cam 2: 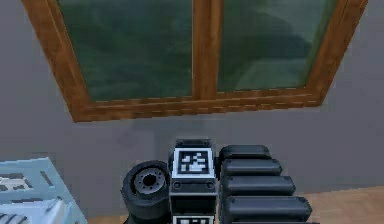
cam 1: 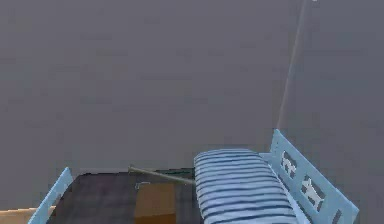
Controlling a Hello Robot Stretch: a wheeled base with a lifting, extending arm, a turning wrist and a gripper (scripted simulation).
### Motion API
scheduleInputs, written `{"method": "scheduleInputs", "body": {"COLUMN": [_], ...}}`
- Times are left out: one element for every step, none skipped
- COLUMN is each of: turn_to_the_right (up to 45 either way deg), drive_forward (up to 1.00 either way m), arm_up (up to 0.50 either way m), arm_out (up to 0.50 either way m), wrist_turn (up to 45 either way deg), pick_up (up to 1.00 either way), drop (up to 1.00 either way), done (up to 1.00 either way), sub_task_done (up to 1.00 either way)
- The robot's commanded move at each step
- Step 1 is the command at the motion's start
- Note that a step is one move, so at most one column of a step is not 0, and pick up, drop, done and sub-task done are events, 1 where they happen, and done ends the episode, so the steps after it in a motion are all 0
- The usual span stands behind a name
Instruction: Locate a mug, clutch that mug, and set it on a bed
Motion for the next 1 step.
{"method": "scheduleInputs", "body": {"turn_to_the_right": [-42.0], "drive_forward": [0.0], "arm_up": [0.0], "arm_out": [0.0], "wrist_turn": [0.0], "pick_up": [0.0], "drop": [0.0], "done": [0.0], "sub_task_done": [0.0]}}
